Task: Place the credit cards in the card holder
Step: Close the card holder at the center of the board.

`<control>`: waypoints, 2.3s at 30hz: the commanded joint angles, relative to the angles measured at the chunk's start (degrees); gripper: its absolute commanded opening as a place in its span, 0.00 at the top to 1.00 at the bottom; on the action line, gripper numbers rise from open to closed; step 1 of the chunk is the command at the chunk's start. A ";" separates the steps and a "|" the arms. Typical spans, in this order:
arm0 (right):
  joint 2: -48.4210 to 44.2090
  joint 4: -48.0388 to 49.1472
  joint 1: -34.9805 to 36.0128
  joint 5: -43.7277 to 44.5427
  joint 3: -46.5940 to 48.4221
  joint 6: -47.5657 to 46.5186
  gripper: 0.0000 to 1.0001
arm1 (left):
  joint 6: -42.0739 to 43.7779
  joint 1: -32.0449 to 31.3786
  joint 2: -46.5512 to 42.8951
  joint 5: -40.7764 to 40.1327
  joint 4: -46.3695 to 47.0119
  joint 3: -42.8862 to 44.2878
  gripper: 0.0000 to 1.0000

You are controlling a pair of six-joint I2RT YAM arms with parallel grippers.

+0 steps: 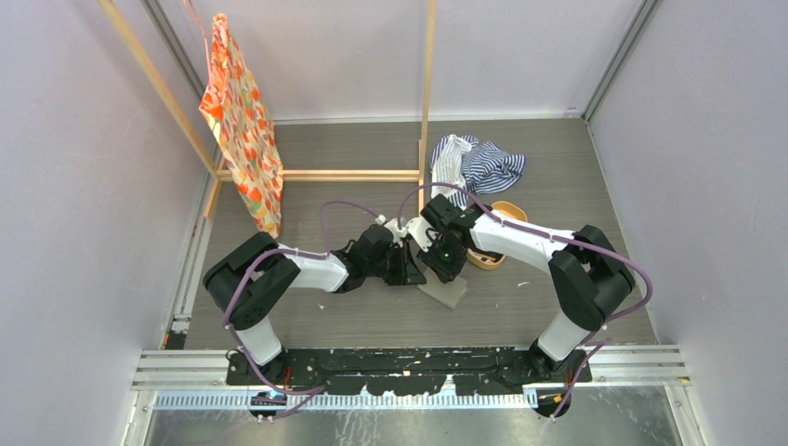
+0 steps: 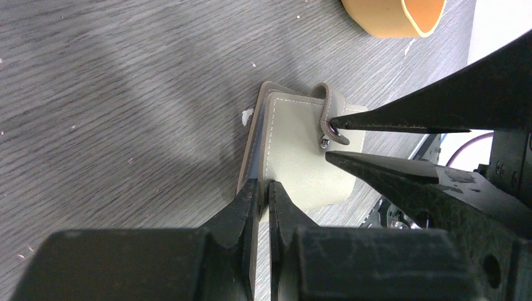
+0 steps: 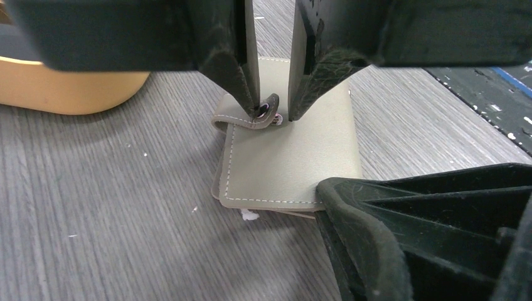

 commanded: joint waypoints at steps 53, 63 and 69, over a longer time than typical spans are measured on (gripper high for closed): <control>8.38 -5.24 -23.83 -26.26 4.31 4.00 0.87 | -9.67 -1.38 -19.83 -7.85 14.53 -9.84 0.36; 9.03 -5.42 -21.02 -25.39 4.57 4.92 0.86 | -26.83 -7.52 -11.34 -14.87 20.11 -8.69 0.22; 9.54 -5.58 -20.61 -25.01 4.96 5.21 0.87 | -37.25 -9.24 -5.58 -18.07 18.60 -6.09 0.40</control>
